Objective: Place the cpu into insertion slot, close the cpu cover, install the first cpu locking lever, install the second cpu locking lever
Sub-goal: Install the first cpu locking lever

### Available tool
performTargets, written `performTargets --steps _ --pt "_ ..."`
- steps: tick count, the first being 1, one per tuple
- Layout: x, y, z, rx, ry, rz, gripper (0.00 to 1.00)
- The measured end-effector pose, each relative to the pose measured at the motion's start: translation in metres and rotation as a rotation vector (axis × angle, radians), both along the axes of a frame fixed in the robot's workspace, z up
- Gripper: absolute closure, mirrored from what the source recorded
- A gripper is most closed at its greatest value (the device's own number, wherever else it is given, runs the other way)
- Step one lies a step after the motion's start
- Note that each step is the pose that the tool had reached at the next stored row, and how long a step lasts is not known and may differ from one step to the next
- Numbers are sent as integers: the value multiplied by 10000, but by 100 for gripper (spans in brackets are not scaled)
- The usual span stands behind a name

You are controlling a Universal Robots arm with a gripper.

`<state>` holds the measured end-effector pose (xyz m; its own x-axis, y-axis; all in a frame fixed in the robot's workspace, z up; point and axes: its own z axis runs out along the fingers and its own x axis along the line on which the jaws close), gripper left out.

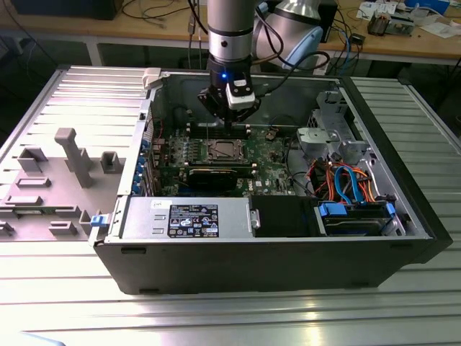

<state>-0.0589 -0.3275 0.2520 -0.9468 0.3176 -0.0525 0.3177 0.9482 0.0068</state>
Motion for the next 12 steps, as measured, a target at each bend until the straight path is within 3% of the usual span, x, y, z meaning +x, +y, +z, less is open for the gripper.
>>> performTargets --steps 7,12 --pt "-24 -1 0 -1 1 392 89" --pt "-25 0 -1 -1 0 1550 89"
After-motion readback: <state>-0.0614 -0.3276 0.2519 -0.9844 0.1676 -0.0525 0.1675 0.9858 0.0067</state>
